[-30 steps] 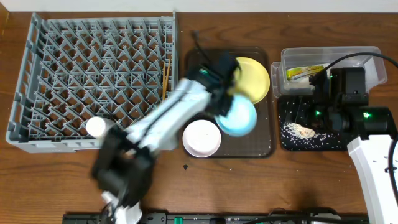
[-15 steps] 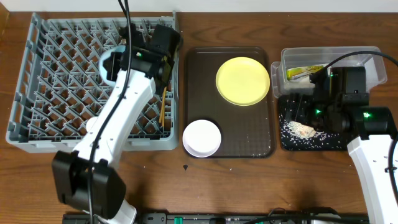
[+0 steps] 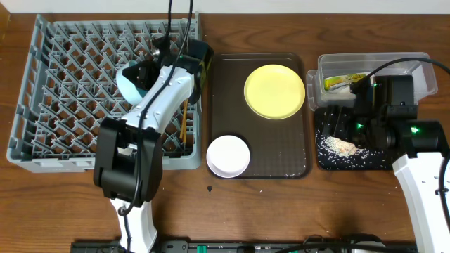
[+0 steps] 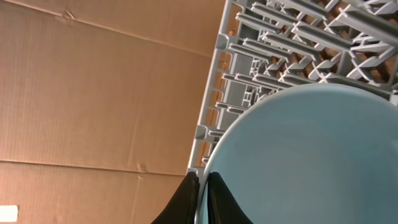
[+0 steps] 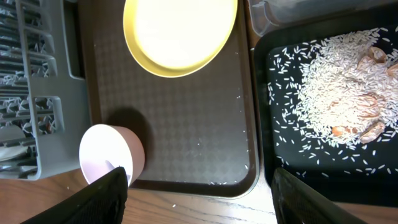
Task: Sort waste into correct bins and load items into the dishwasher
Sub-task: 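Carry the light-blue bowl into the dish rack with the left gripper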
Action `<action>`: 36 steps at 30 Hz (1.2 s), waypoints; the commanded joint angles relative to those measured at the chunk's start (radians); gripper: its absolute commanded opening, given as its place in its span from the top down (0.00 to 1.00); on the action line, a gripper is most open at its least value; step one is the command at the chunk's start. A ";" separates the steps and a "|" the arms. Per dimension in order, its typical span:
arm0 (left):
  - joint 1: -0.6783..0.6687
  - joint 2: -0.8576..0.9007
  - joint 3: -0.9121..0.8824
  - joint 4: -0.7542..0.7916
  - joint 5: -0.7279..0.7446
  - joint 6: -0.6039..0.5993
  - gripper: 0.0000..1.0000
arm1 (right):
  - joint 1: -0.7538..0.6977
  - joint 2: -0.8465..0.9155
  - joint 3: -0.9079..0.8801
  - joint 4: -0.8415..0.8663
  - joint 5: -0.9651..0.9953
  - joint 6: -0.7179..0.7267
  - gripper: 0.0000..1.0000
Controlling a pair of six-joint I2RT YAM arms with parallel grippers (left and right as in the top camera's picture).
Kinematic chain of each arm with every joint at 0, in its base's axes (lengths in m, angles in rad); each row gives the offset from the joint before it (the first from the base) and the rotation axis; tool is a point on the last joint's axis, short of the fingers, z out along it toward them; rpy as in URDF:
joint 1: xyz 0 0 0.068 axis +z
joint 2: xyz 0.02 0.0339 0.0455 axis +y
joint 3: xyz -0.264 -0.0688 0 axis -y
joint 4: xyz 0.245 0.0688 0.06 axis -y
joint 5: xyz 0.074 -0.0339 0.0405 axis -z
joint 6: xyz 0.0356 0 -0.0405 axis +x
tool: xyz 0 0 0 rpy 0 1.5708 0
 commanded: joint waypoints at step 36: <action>-0.028 0.014 -0.011 -0.015 -0.094 0.128 0.93 | 0.000 -0.009 0.006 -0.006 0.011 0.011 0.28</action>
